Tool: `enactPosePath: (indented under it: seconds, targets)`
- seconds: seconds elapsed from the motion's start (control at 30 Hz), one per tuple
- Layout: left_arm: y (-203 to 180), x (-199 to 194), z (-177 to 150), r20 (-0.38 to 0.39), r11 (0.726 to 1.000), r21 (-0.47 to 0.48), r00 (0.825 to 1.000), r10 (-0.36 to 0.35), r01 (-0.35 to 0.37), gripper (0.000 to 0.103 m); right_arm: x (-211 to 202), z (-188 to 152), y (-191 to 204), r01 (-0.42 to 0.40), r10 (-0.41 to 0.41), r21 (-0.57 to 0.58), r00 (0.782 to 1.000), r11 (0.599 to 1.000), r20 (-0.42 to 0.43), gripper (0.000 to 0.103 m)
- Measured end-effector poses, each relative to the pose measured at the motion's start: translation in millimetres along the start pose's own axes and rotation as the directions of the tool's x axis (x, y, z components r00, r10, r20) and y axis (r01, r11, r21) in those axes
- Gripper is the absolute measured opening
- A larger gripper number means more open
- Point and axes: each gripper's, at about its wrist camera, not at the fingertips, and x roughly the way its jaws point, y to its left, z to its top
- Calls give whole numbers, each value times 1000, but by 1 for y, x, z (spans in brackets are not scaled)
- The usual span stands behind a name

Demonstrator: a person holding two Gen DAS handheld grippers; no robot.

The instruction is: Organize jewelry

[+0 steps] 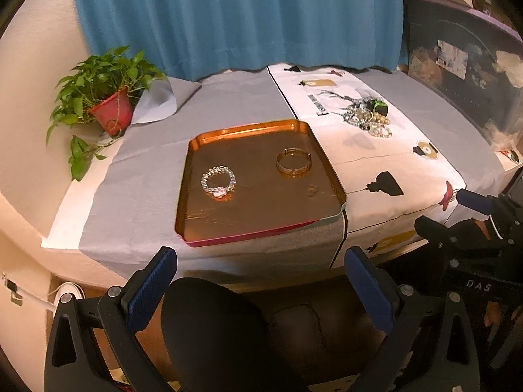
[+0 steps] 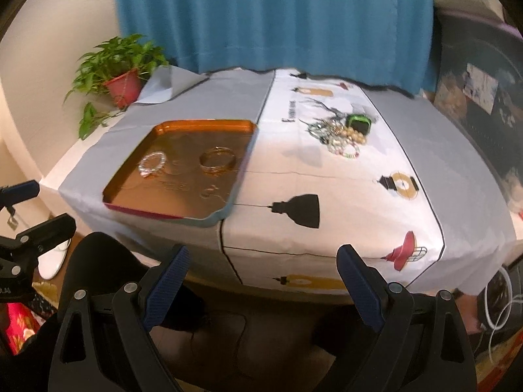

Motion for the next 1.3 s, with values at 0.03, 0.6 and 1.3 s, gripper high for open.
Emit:
enactPosePath:
  seconds: [0.03,0.6,1.3]
  targets:
    - [-1,4,1,-7,1000,3,1000,0,0,101,5,1,-3,-1,1,5,1000,1000,-8,91]
    - [-10,64,24,-108,1000,-1,994,11,-11,101,110,75,-144,196,-194,241,980,950,-31,91]
    - [-89,144,119,-101,993,51,990,-102,108,101,188,95,-214,308,-297,210,951,928,-83,97]
